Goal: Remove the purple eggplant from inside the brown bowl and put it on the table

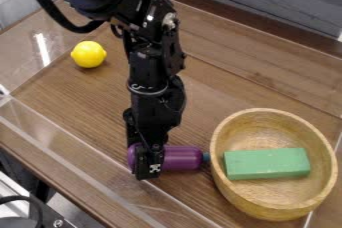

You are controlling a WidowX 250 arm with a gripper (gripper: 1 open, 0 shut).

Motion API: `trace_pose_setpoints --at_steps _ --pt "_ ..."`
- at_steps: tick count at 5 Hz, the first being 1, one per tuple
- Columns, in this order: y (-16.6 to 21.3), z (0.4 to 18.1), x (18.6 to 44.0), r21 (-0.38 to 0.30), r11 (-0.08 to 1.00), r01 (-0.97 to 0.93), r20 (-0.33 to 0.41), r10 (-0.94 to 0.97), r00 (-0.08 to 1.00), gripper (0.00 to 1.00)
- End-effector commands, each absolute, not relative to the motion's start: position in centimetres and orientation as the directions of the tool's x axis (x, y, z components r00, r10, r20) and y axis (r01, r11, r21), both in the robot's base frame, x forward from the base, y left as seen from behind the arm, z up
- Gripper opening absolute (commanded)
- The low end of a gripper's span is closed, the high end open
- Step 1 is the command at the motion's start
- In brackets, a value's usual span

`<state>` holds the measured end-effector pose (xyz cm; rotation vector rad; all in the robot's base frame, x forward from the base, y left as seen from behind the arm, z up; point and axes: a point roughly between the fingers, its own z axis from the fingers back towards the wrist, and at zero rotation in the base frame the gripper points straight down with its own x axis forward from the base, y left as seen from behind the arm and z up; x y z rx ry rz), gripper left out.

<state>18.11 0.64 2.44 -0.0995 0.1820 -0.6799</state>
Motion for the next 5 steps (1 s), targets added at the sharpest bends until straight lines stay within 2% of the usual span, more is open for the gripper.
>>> trace_pose_setpoints --at_steps 1,5 --pt "0.78 2.64 18.21 -0.146 0.782 0.606 -0.124 -0.622 0.773 0.00" --pt "0.91 2.85 18.11 -0.157 0.799 0.580 -0.113 -0.598 0.793 0.00"
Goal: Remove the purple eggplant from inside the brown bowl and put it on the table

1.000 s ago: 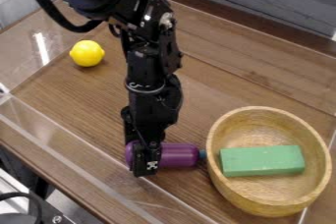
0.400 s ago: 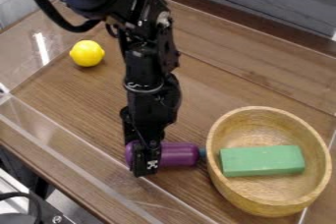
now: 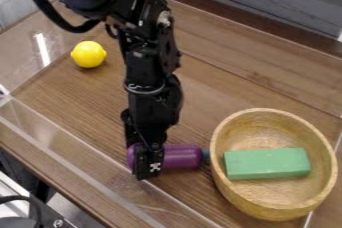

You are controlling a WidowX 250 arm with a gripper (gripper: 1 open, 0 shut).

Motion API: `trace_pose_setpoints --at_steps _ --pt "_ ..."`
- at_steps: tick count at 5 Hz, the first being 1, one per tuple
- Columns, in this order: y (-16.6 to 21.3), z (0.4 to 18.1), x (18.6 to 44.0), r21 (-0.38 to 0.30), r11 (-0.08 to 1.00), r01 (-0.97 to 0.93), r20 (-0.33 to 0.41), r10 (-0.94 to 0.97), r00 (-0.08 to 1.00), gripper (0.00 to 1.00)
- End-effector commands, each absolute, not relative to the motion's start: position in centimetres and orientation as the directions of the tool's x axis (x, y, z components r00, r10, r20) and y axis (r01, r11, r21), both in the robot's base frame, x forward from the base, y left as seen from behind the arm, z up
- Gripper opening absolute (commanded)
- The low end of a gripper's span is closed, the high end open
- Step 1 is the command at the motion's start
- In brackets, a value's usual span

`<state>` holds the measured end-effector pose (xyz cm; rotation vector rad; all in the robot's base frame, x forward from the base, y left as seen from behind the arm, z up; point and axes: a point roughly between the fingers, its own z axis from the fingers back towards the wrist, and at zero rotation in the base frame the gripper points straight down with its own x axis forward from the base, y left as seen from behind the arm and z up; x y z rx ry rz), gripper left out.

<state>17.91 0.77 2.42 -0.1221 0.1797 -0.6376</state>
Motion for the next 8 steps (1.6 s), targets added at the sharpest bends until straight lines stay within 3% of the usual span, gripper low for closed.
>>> trace_pose_setpoints --at_steps 1,8 --pt "0.94 2.91 18.07 -0.160 0.803 0.574 -0.111 -0.592 0.798 0.00" --pt "1.17 3.71 17.77 -0.182 0.833 0.523 -0.099 -0.545 0.833 0.00"
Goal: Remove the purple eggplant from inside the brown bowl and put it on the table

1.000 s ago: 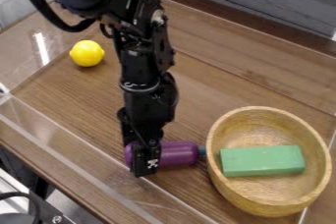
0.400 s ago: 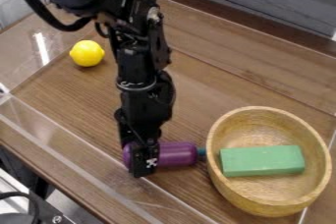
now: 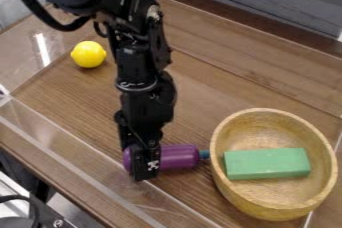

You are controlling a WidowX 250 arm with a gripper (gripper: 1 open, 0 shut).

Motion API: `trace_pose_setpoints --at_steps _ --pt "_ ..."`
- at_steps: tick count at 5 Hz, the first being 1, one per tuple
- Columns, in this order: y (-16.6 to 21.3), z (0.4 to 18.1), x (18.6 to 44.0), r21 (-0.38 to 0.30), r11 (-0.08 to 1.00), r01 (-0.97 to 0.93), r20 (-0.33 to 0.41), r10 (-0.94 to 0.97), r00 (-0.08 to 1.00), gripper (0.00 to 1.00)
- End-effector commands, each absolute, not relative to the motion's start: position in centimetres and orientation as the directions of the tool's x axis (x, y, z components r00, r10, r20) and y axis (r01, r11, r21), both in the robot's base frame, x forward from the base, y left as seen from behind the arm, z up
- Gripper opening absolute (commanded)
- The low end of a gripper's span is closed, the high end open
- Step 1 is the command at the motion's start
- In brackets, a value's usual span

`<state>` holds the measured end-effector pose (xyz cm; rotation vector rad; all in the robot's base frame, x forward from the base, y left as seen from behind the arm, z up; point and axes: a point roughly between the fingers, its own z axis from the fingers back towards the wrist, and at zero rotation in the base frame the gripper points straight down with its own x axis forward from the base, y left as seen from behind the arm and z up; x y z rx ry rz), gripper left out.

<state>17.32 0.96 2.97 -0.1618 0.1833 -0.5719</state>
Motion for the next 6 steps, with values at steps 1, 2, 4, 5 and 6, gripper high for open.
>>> trace_pose_setpoints --at_steps 1,2,4,5,6 --pt "1.2 3.8 17.8 -0.184 0.837 0.516 -0.097 -0.538 0.837 0.00" --pt "1.2 3.9 18.0 -0.186 0.840 0.509 -0.095 -0.531 0.842 0.00" --pt "1.2 4.5 18.4 -0.188 0.850 0.493 -0.086 -0.514 0.853 1.00" --pt "1.3 5.2 18.5 -0.183 0.857 0.481 -0.077 -0.501 0.862 1.00" --pt "1.3 5.9 18.5 -0.177 0.865 0.470 -0.068 -0.487 0.871 1.00"
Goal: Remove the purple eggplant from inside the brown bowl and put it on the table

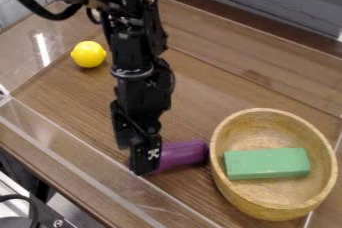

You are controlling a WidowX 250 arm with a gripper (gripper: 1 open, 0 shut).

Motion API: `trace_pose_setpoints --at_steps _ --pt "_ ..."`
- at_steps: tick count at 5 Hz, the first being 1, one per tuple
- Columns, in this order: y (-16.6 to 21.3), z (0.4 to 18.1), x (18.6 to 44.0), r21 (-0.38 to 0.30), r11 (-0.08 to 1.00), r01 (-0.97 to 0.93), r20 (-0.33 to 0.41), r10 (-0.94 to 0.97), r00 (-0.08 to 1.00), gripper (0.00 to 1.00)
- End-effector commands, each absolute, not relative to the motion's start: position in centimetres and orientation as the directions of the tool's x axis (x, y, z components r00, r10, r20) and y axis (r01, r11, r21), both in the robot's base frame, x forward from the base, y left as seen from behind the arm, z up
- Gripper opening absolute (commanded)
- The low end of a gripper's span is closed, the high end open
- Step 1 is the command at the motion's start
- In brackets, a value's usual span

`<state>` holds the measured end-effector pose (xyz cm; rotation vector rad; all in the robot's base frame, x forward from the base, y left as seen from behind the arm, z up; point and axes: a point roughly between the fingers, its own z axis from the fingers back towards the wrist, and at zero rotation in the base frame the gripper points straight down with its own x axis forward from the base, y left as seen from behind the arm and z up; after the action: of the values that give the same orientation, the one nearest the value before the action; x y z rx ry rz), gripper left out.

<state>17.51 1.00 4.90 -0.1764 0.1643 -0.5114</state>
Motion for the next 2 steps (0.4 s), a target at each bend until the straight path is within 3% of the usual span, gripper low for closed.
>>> trace_pose_setpoints --at_steps 1,2 --pt "1.39 6.40 18.57 -0.172 0.871 0.460 -0.059 -0.475 0.878 1.00" --pt "1.48 6.96 18.64 -0.166 0.877 0.451 -0.049 -0.464 0.885 1.00"
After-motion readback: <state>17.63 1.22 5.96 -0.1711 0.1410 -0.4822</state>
